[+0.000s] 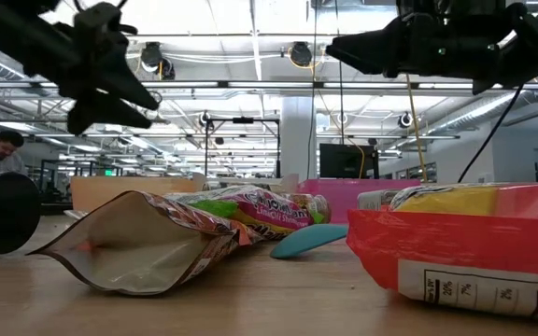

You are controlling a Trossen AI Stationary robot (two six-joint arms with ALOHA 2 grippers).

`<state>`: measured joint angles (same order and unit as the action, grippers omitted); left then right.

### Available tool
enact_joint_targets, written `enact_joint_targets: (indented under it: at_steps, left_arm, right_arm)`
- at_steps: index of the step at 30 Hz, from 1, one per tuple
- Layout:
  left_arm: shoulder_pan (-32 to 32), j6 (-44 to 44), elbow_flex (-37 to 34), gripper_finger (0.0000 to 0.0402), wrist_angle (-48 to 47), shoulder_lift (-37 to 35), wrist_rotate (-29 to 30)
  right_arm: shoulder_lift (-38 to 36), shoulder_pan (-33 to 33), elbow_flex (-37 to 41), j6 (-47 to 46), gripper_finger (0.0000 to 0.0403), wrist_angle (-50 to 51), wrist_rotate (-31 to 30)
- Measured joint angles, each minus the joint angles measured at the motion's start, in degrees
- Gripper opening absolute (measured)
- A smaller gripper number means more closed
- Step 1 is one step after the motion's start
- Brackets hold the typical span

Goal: Pick & Place Food Item
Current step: Put the top blue patterned spoon into the white bin

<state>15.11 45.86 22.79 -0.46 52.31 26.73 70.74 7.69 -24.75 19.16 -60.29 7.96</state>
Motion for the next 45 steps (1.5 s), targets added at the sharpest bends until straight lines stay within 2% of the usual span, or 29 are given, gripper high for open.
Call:
enact_joint_targets:
  at_steps: [4, 8, 13, 17, 24, 35, 45]
  left_arm:
    - [4.49, 7.17, 0.0, 0.0177, -6.27, -2.46, 1.8]
    - [7.86, 15.81, 0.0, 0.0177, -12.93, -2.98, 2.33]
    - [10.9, 31.11, 0.0, 0.0177, -22.87, -1.69, 2.31]
    - [12.09, 38.5, 0.0, 0.0177, -27.04, -0.05, 2.31]
    - [12.39, 41.76, 0.0, 0.0177, -27.53, 4.66, 2.32]
    - [12.37, 46.23, 0.0, 0.0177, -25.8, 14.57, -0.96]
    - [11.83, 46.1, -0.02, 0.0177, -23.03, 16.81, -0.12]
  right_arm:
    - [0.0, 1.54, 0.0, -2.27, 0.032, -0.72, 4.4]
    - [0.0, 1.88, 0.0, -3.28, 0.032, -0.82, 4.24]
    - [0.0, 1.89, 0.0, -3.28, 0.032, -1.25, 4.27]
    - [0.0, 1.89, 0.0, -3.38, 0.032, -1.24, 4.25]
    - [0.0, 1.88, 0.0, -3.78, 0.032, -0.96, 4.25]
    - [0.0, 1.87, 0.0, -5.2, 0.032, 0.02, 4.23]
    - [0.0, 1.82, 0.0, -5.2, 0.032, 0.22, 4.2]
